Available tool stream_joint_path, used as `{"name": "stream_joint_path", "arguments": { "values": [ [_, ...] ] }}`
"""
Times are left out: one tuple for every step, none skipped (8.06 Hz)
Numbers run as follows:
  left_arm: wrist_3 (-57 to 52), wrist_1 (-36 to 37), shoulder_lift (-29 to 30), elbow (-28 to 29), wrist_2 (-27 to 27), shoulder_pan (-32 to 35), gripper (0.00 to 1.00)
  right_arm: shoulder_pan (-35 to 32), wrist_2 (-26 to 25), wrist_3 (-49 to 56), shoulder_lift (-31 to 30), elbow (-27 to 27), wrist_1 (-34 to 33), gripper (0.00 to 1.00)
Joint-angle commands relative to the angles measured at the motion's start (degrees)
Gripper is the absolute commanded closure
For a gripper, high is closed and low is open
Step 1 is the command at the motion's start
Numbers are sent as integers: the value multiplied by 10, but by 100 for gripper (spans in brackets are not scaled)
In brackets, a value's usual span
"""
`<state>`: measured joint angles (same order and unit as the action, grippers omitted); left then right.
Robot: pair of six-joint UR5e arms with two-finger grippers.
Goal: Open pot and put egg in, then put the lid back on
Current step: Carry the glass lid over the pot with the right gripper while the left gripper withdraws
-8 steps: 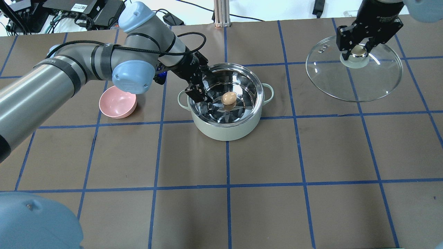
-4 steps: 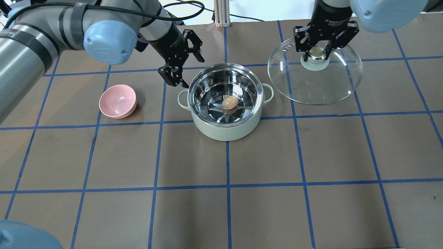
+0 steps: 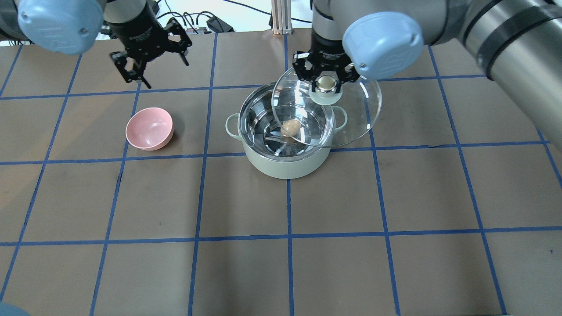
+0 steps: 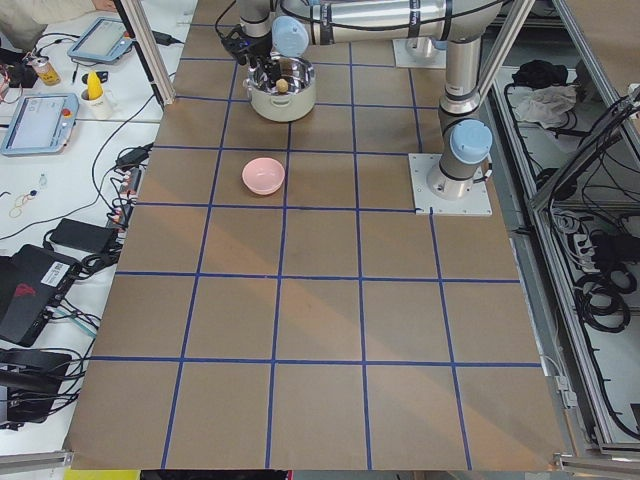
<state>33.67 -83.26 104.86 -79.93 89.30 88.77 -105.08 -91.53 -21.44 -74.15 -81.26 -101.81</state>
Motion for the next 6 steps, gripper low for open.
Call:
{"name": "stream_joint_path", "arguments": {
  "values": [
    [-131,-24,-25,1,94,-11,0,-61,7,-85,44,0,-50,94],
    [-132,-59,-49,-1,90,-18,0,-64,7,-98,54,0,-58,94],
    [-132,-68,-58,-2,95,-14,0,-65,8,-101,61,-1,-62,94],
    [-135,-70,-66,-5,86,-11,0,-68,9,-107,66,-3,-63,94],
    [-168,-67,-66,-7,80,-11,0,-68,19,-113,67,-4,-66,94],
    [-236,-67,-65,-7,82,-12,0,-68,24,-113,75,-5,-82,94]
  ]
}}
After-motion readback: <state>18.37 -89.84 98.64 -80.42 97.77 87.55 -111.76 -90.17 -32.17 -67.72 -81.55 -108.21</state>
